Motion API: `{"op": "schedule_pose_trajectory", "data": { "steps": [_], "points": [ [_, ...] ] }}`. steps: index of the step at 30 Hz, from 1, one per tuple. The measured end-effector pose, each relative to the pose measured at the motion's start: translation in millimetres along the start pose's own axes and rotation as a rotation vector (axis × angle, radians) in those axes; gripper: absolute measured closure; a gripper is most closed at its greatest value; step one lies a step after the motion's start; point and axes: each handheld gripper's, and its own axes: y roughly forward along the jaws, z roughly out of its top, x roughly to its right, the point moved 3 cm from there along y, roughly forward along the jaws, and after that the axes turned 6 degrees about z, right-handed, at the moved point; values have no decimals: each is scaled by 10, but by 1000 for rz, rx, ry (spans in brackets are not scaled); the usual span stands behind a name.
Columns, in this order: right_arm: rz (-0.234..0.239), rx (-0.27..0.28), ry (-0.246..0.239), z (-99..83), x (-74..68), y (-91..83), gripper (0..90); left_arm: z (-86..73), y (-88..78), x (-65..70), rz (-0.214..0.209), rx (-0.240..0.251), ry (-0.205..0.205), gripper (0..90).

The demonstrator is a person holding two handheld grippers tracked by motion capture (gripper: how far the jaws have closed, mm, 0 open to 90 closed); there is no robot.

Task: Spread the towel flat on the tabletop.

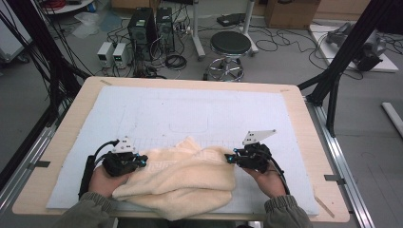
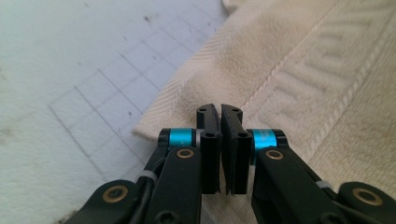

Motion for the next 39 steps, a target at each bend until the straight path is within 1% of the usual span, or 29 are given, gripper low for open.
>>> {"op": "schedule_pose_trajectory", "data": {
  "steps": [1, 2, 4, 5, 6, 7, 8, 12, 13, 14, 15, 16, 17, 19, 20, 22, 23, 24, 27, 28, 30, 31, 32, 34, 35, 36, 37, 38, 39],
  "points": [
    [-1, 4, -4, 22, 1, -21, 828, 26, -32, -15, -2, 22, -20, 862],
    [1, 11, 1, 46, -5, -38, 828, 26, -32, -15, -2, 22, -20, 863],
    [-4, 33, -13, 105, -1, -69, 829, 105, -122, -54, 0, 60, -37, 864],
    [-1, 34, -13, 134, -11, -86, 828, 130, -153, -61, -1, 74, -41, 864],
    [-5, 42, -22, 164, -13, -99, 829, 130, -153, -61, -1, 74, -41, 864],
    [-5, 42, -22, 164, -13, -99, 829, 163, -192, -63, 0, 89, -42, 864],
    [-5, 53, -29, 224, -27, -142, 829, 200, -249, -68, -5, 115, -54, 864],
    [-8, 79, -37, 308, -27, -222, 829, 295, -372, -90, -4, 166, -67, 864],
    [-8, 79, -37, 308, -27, -222, 829, 295, -372, -90, -4, 166, -67, 864],
    [-10, 88, -46, 353, -26, -263, 829, 329, -410, -102, -8, 179, -72, 864],
    [-10, 88, -46, 353, -26, -263, 829, 350, -432, -110, -10, 188, -72, 864],
    [-15, 88, -41, 394, -27, -300, 829, 409, -487, -124, -8, 213, -81, 865],
    [-22, 92, -50, 413, -18, -312, 829, 443, -514, -130, -5, 227, -82, 865],
    [-29, 93, -48, 463, -11, -350, 829, 507, -571, -152, -4, 252, -90, 865],
    [-36, 92, -55, 491, 0, -372, 829, 538, -597, -169, 0, 262, -94, 865],
    [-42, 92, -54, 518, 6, -392, 829, 538, -597, -169, 0, 262, -94, 865],
    [-50, 95, -54, 576, 29, -435, 829, 634, -664, -216, 14, 287, -96, 865],
    [-59, 106, -65, 602, 46, -450, 829, 658, -677, -228, 18, 293, -98, 865],
    [-66, 117, -61, 637, 59, -476, 829, 694, -694, -250, 23, 303, -98, 865],
    [-62, 120, -48, 649, 61, -481, 828, 704, -699, -256, 25, 307, -101, 865],
    [-47, 106, -41, 635, 88, -442, 825, 705, -698, -263, 24, 303, -101, 865],
    [-42, 104, -32, 620, 87, -425, 823, 691, -688, -262, 28, 297, -96, 864],
    [-36, 106, -36, 608, 95, -409, 821, 677, -686, -261, 28, 297, -95, 865],
    [-24, 99, -29, 562, 88, -364, 818, 663, -684, -258, 25, 297, -97, 865],
    [-18, 98, -29, 538, 83, -341, 819, 629, -675, -243, 25, 290, -100, 865],
    [-13, 91, -29, 510, 72, -316, 818, 611, -668, -232, 23, 290, -99, 865],
    [-5, 74, -17, 487, 64, -293, 814, 611, -668, -232, 23, 290, -99, 865],
    [-2, 60, -19, 475, 60, -275, 814, 561, -655, -192, 17, 283, -93, 865],
    [-2, 64, -32, 444, 26, -252, 815, 529, -646, -170, 15, 279, -93, 865]
  ]
}}
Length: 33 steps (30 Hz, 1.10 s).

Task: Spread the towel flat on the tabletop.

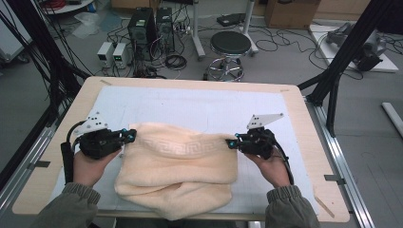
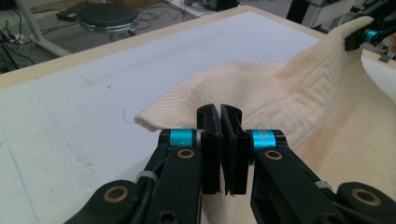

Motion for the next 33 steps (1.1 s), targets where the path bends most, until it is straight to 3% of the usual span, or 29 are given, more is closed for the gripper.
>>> {"op": "schedule_pose_trajectory", "data": {
  "steps": [3, 6, 9, 12, 17, 23, 25, 27, 33],
  "points": [
    [13, -3, 1, -66, -33, 38, 814, -72, -3, 24, -6, -4, 1, 865],
    [39, -17, 19, -244, -64, 129, 785, -209, 19, 48, -14, -17, -16, 865],
    [34, -36, 23, -360, -84, 198, 775, -257, 46, 59, -14, -25, -18, 865],
    [28, -62, 38, -416, -59, 263, 660, -284, 116, 86, -26, -38, -14, 864],
    [7, -66, 34, -387, 68, 321, 557, -243, 207, 121, -37, -48, -3, 865],
    [27, -66, 44, -309, 174, 334, 558, -225, 260, 150, -44, -53, 7, 865],
    [24, -78, 39, -294, 181, 343, 554, -224, 265, 150, -46, -52, 6, 865],
    [18, -45, 49, -241, 211, 323, 556, -219, 273, 154, -46, -48, 4, 865],
    [-2, -40, 38, -179, 217, 325, 589, -218, 267, 158, -49, -51, 5, 865]
  ]
}}
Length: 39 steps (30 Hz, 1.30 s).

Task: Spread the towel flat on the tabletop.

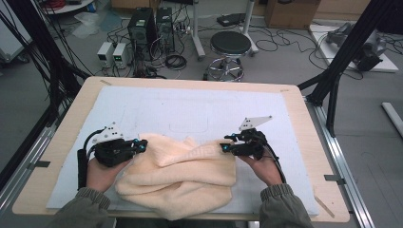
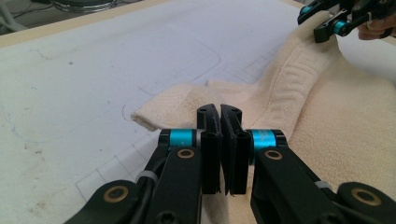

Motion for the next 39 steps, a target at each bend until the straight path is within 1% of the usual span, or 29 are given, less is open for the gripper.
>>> {"op": "schedule_pose_trajectory", "data": {
  "steps": [1, 2, 3, 5, 6, 7, 9, 11, 12, 13, 14, 15, 16, 17, 18, 20, 21, 22, 24, 25, 27, 30, 31, 35, 37, 39],
  "points": [
    [-5, -33, -17, 4, -10, 42, 618, 1, -2, 1, -3, 2, -2, 865],
    [-10, -46, -22, 6, -19, 51, 621, 1, -2, 1, -3, 2, -2, 864],
    [0, -41, -27, 11, -26, 61, 668, 3, -10, 2, -1, 6, -2, 865],
    [-8, -46, -55, 19, -44, 42, 733, 3, -15, 1, -1, 5, -1, 864],
    [7, -34, -55, 31, -52, 12, 799, 7, -21, -4, -1, 5, -1, 865],
    [9, -18, -58, 51, -67, -23, 816, 15, -29, -12, 0, 12, -9, 865],
    [4, 1, -66, 110, -98, -90, 830, 29, -41, -23, 0, 15, -12, 865],
    [-3, 8, -81, 177, -144, -146, 833, 50, -63, -27, 6, 24, -14, 865],
    [-3, 8, -81, 177, -144, -146, 833, 50, -63, -27, 6, 24, -14, 865],
    [-7, 25, -96, 245, -182, -215, 834, 73, -90, -36, 9, 40, -20, 865],
    [-9, 39, -96, 271, -192, -244, 834, 91, -110, -44, 17, 52, -27, 865],
    [-15, 65, -97, 305, -206, -302, 834, 103, -129, -52, 21, 58, -31, 866],
    [-10, 87, -85, 327, -212, -343, 834, 112, -139, -57, 26, 65, -36, 866],
    [-7, 103, -84, 343, -220, -372, 834, 121, -147, -58, 26, 72, -40, 866],
    [-13, 107, -85, 353, -236, -398, 834, 127, -161, -58, 32, 75, -37, 866],
    [-12, 124, -93, 364, -257, -439, 833, 137, -182, -51, 27, 86, -42, 866],
    [-16, 124, -89, 362, -272, -470, 834, 142, -191, -48, 29, 91, -42, 866],
    [-24, 127, -100, 362, -274, -491, 834, 144, -202, -45, 29, 92, -43, 866],
    [-22, 133, -89, 353, -281, -533, 833, 148, -216, -46, 26, 95, -40, 866],
    [-20, 131, -92, 345, -286, -545, 833, 146, -218, -40, 22, 93, -39, 866],
    [-19, 118, -91, 323, -315, -554, 833, 135, -222, -26, 20, 91, -35, 866],
    [-8, 114, -92, 264, -361, -565, 833, 93, -235, -6, 7, 81, -25, 866],
    [-4, 113, -91, 242, -371, -572, 833, 77, -242, 2, 6, 80, -32, 866],
    [13, 118, -90, 167, -411, -590, 833, 18, -283, 23, -3, 74, -26, 866],
    [16, 117, -90, 134, -436, -595, 833, -2, -303, 36, -4, 70, -18, 866],
    [18, 103, -95, 105, -456, -586, 833, -21, -325, 54, -9, 69, -14, 866]
  ]
}}
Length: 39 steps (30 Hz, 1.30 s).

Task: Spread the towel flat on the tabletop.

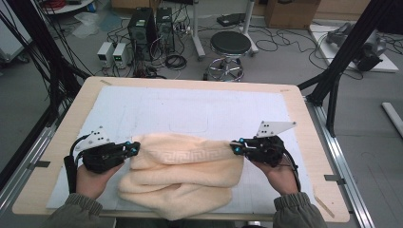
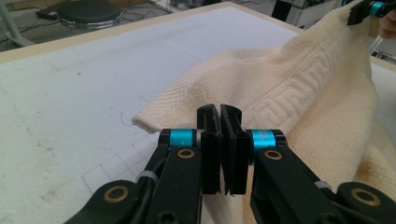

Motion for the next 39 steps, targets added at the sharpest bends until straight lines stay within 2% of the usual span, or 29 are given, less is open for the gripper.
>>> {"op": "schedule_pose_trajectory", "data": {
  "steps": [9, 10, 11, 14, 18, 19, 21, 23, 27, 32, 35, 36, 38, 39],
  "points": [
    [16, -15, -9, -154, -98, 51, 829, -31, -60, 52, -5, 2, 12, 866],
    [19, -27, -13, -189, -130, 69, 828, -57, -72, 79, -8, 0, 18, 866],
    [16, -31, -38, -225, -158, 90, 826, -57, -72, 79, -8, 0, 18, 866],
    [33, -36, -67, -349, -266, 138, 822, -166, -110, 139, -18, -11, 17, 866],
    [31, -38, -67, -476, -329, 177, 823, -250, -148, 196, -20, -16, 27, 866],
    [31, -36, -70, -483, -345, 172, 823, -250, -148, 196, -20, -16, 27, 866],
    [29, -15, -106, -456, -385, 143, 823, -250, -190, 220, -19, -11, 34, 866],
    [24, -4, -109, -402, -382, 108, 824, -224, -202, 211, -18, -9, 36, 866],
    [4, 12, -90, -278, -312, 38, 826, -121, -189, 167, -15, 0, 38, 866],
    [13, -23, -87, -201, -245, 70, 828, -39, -135, 123, -19, -6, 45, 866],
    [15, -24, -76, -167, -187, 82, 829, 42, -56, 21, -11, -13, 37, 866],
    [9, -14, -63, -93, -80, 80, 832, 159, 44, -104, -7, -6, 10, 866],
    [-9, -12, -56, 61, 95, 67, 836, 357, 178, -276, 22, 9, -13, 867],
    [-27, -2, -58, 175, 217, 55, 837, 357, 178, -276, 22, 9, -13, 867]
  ]
}}
